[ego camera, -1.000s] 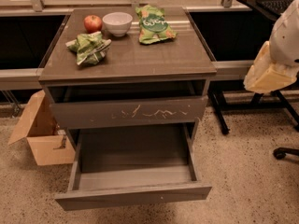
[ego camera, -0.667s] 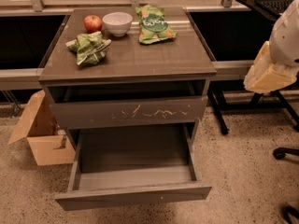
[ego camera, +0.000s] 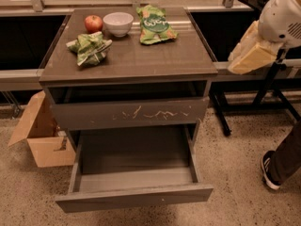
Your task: Place green rice chip bag into middle drawer
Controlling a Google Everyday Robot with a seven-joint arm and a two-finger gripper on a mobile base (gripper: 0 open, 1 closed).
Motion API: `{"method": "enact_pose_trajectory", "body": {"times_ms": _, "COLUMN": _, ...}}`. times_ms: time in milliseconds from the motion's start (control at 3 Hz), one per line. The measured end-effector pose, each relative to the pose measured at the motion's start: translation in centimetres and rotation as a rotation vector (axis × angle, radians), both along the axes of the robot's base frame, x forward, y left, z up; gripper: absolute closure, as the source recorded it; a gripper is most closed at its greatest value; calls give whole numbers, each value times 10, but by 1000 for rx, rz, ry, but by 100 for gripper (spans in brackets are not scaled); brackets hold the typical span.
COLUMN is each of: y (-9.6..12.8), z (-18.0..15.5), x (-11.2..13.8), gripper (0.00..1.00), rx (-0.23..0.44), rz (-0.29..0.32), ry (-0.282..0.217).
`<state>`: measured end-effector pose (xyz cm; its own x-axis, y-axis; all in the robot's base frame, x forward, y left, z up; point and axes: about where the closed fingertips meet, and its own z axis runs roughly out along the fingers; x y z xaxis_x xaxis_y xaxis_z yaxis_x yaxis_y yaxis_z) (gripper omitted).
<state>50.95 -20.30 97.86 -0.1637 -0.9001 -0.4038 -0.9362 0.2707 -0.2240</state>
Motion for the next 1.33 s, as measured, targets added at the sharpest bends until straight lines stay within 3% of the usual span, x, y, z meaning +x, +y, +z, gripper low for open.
{"method": "enact_pose_trajectory", "body": {"times_ms": 333, "y": 11, "z": 2, "x": 36, "gripper": 4, "rx": 100, "rz": 22, "ry": -11}}
{"method": "enact_pose_trajectory", "body": {"times_ms": 667, "y": 37, "z": -3, "x": 75, "gripper": 0, "rx": 165, "rz": -6, "ry": -25}}
{"method": "enact_pose_trajectory", "body": {"times_ms": 1000, "y": 40, "z": -7, "x": 82, "gripper": 0, "rx": 170, "rz": -8, "ry": -24}}
{"method": "enact_pose_trajectory", "body": {"times_ms": 1333, "y": 43, "z": -14, "x": 116, "gripper": 0, "rx": 248, "rz": -42, "ry": -64}}
